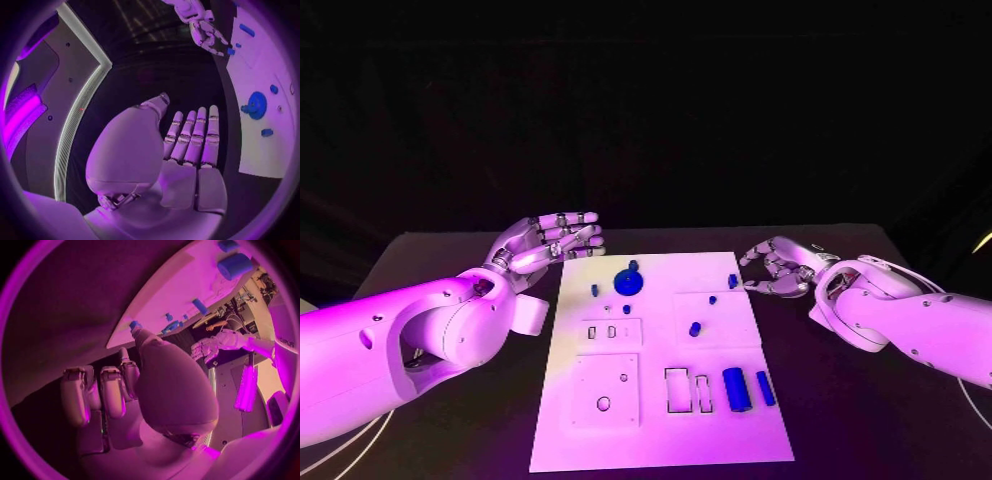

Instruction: Assemble the parts on the task board

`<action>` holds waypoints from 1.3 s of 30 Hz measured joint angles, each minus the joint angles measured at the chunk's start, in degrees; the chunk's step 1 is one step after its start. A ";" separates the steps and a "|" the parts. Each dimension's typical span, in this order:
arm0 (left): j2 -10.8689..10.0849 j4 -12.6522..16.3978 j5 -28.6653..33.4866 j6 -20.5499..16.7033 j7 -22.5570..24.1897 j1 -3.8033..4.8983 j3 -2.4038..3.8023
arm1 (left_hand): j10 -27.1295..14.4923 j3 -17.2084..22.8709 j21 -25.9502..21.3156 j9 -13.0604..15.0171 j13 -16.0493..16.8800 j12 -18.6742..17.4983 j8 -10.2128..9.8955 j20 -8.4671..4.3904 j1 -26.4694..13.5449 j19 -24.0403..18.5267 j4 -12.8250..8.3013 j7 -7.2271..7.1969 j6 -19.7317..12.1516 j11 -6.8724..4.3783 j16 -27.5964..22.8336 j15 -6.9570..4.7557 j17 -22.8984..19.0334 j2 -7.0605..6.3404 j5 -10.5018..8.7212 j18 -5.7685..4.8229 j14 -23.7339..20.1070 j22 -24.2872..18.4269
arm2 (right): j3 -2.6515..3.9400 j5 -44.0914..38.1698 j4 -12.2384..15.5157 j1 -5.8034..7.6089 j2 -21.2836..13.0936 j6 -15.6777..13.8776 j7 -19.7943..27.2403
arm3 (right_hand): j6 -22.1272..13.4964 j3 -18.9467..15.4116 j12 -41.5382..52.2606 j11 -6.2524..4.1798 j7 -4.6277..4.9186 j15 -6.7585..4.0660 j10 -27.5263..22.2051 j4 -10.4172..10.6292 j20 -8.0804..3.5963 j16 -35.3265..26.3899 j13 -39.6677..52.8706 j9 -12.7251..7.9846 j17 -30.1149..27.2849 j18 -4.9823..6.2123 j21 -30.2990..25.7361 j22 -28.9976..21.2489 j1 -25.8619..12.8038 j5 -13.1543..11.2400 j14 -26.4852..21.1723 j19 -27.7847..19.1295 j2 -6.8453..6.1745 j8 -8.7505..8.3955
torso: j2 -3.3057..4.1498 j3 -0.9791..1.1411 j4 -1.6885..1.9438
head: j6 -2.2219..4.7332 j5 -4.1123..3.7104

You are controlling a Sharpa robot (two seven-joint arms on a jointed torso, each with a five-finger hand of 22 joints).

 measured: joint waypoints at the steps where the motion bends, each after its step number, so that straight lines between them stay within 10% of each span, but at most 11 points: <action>1: 0.00 -0.02 0.00 0.00 0.03 -0.01 0.00 | 0.02 0.00 0.00 -0.04 0.00 0.00 0.00 0.01 0.00 0.01 0.00 0.00 -0.02 0.02 0.00 0.00 0.00 0.00 0.00 0.00 0.00 0.00 | 0.00 -0.02 -0.11 -0.10 0.16 -0.04 -0.10 | 0.00 0.00 0.00 0.00 0.00 0.00 0.00 0.00 0.00 0.00 0.00 0.00 0.00 0.00 0.00 0.00 0.00 0.04 0.00 0.00 0.00 0.00 | 0.00 -0.01 0.03 | -0.06 0.07; 39: 0.10 -0.55 0.01 0.00 0.13 -0.11 0.00 | 0.20 0.15 0.00 -0.18 -0.01 0.00 0.00 0.21 -0.23 0.20 -0.15 -0.21 -0.63 0.21 0.00 -0.20 0.01 0.24 0.00 0.00 0.20 0.01 | 0.07 -1.42 -0.84 -1.24 2.55 -0.31 -0.48 | 3.00 0.96 0.94 -0.62 -0.72 -0.01 1.01 0.48 0.00 0.23 -0.01 0.32 -0.02 0.00 0.00 0.03 0.45 1.03 0.01 0.00 0.46 1.18 | -0.11 -0.01 -0.02 | -0.62 0.94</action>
